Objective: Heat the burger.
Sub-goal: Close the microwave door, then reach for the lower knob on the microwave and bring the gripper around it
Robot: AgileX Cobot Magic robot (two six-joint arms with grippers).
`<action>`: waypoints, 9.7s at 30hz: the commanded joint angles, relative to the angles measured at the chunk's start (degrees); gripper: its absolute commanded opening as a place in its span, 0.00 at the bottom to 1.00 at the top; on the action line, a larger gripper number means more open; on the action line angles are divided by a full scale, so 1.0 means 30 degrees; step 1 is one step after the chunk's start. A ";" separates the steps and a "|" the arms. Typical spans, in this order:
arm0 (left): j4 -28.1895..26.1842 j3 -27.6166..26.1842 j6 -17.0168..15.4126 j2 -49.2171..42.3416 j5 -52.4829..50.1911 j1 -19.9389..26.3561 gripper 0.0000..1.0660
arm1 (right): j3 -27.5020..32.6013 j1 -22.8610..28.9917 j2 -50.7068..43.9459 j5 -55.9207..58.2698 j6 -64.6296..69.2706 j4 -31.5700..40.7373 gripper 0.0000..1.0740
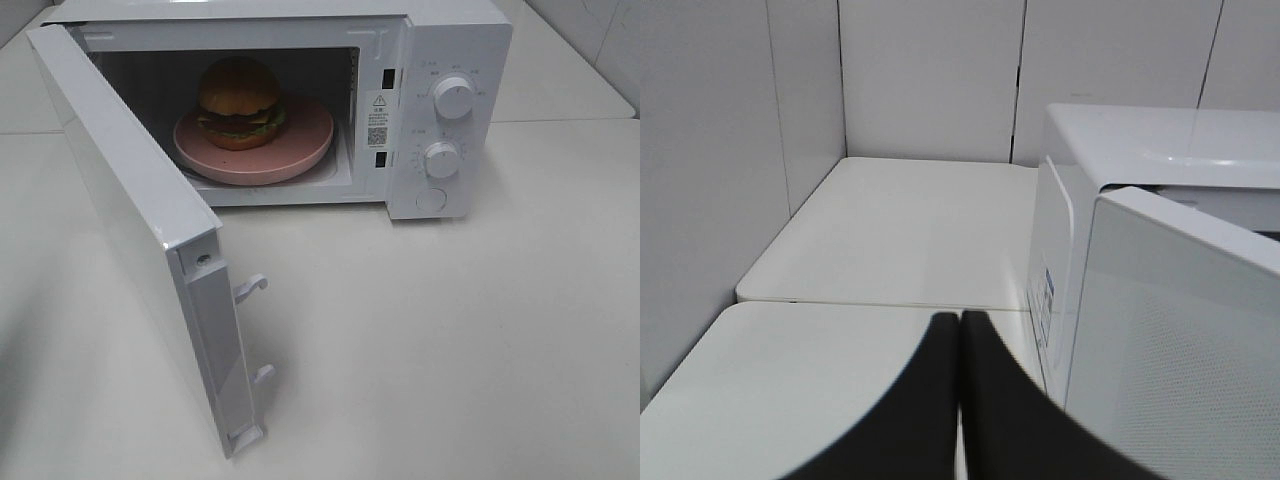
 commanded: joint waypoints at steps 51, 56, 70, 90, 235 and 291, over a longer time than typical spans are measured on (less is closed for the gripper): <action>0.7257 -0.4163 -0.5099 1.6043 -0.9091 -0.5424 0.00 | 0.0019 -0.0057 -0.0535 -0.0134 -0.0153 0.0057 0.65; 0.6742 -0.5061 -0.5099 1.6539 -0.8881 -0.6283 0.00 | 0.0019 -0.0057 -0.0535 -0.0134 -0.0153 0.0057 0.65; 0.3953 -0.7830 -0.4584 1.8048 -0.7506 -0.8804 0.00 | 0.0019 -0.0057 -0.0535 -0.0134 -0.0153 0.0057 0.65; 0.0898 -1.2567 -0.3457 2.0817 -0.5329 -1.1249 0.00 | 0.0019 -0.0057 -0.0535 -0.0134 -0.0153 0.0057 0.65; -0.2788 -0.5806 0.0879 -1.5298 2.8705 -0.1070 0.90 | 0.0019 -0.0057 -0.0535 -0.0134 -0.0115 0.0038 0.65; -0.2712 -0.5787 0.0879 -1.5317 2.8705 0.0821 0.90 | -0.0095 -0.0038 0.6092 -0.9759 -0.0497 -0.0134 0.74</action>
